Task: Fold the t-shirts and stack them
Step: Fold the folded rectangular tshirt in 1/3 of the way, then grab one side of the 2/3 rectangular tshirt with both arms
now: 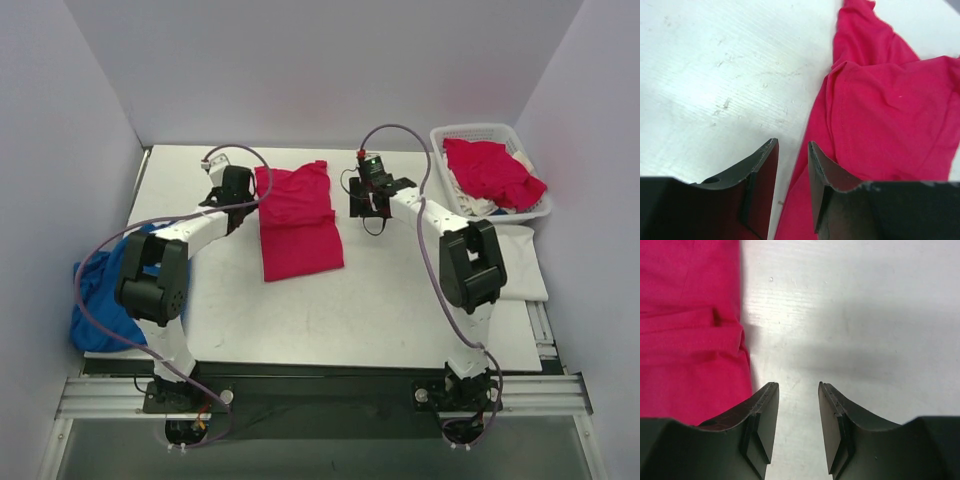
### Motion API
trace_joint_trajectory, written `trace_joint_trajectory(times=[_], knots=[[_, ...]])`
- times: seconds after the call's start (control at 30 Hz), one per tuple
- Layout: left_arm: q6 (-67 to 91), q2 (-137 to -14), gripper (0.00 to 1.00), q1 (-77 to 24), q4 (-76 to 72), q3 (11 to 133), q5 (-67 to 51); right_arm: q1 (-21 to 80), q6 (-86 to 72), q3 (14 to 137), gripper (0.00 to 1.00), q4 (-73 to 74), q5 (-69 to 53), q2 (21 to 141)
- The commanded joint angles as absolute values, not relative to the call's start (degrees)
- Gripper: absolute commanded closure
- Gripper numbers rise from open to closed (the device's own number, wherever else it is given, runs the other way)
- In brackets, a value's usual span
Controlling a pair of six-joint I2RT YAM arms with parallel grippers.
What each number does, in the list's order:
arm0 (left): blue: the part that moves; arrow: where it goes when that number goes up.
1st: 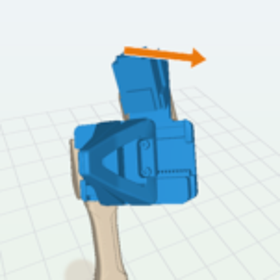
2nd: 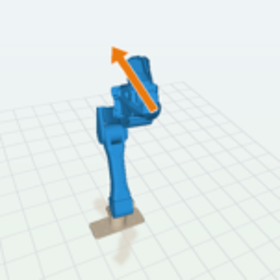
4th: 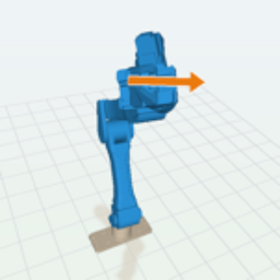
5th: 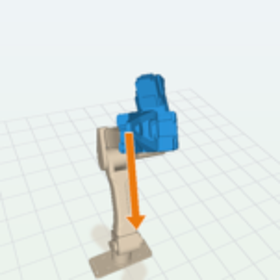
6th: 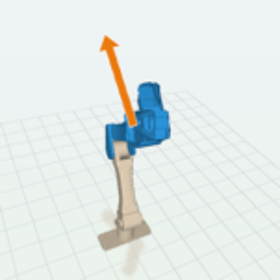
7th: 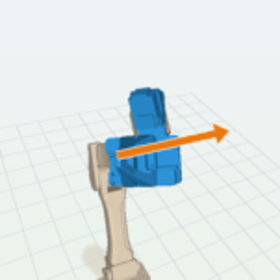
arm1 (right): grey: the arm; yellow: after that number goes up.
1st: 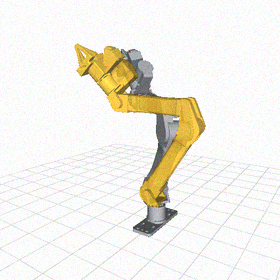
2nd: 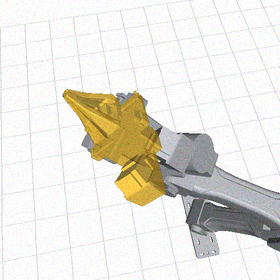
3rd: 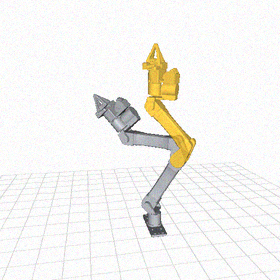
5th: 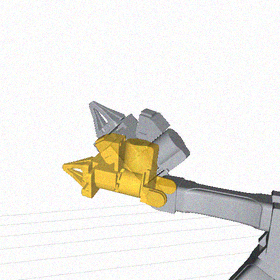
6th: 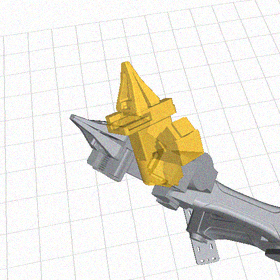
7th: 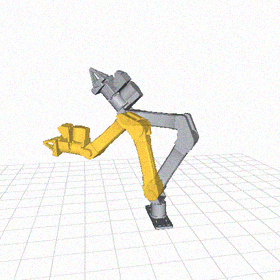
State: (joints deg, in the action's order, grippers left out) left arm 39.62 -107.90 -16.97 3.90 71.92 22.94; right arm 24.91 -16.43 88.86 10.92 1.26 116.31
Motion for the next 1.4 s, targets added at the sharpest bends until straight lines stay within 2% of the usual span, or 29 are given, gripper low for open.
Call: trace_joint_trajectory(times=[0.0, 0.13, 0.23, 0.37, 0.57, 0.77, 0.97, 1.2, 1.37], knots=[[39.9, -100.82, 0.59, -16.61, 5.36, 68.39, 22.78, 25.4, -16.61, 82.72, 0.61, 11.08, 0.44, 108.83], [41.65, -96.69, 0.54, -16.61, 4.49, 60.49, 8.58, 25.84, -17.05, 73.58, 0.54, 8.18, -6.66, 104.25], [43.76, -93.35, 0.5, -16.61, -0.43, 51.7, 2.49, 26.37, -17.05, 66.72, 0.51, 3.97, -10.63, 101.17], [46.66, -89.57, 0.46, -16.61, -5.96, 44.05, -2.19, 26.45, -18.54, 61.97, 0.5, -2.52, -14.31, 100.11], [50.62, -83.42, 0.45, -16.61, -11.77, 34.03, -5.89, 27.77, -21.8, 58.01, 0.51, -10.0, -19.07, 101.78], [52.55, -81.74, 0.45, -16.52, -12.57, 30.85, -6.24, 28.3, -23.99, 57.92, 0.52, -11.51, -20.74, 104.76], [54.13, -81.91, 0.45, -16.08, -14.68, 29.09, -6.86, 30.14, -24.43, 56.17, 0.53, -11.07, -18.29, 104.07], [54.32, -79.81, 0.45, -16.0, -13.71, 28.39, -3.52, 34.1, -22.77, 52.74, 0.56, -8.7, -2.66, 97.31], [54.75, -80.95, 0.45, -16.0, -14.85, 28.39, -4.04, 36.12, -21.62, 53.61, 0.56, -6.94, -0.61, 94.58]])
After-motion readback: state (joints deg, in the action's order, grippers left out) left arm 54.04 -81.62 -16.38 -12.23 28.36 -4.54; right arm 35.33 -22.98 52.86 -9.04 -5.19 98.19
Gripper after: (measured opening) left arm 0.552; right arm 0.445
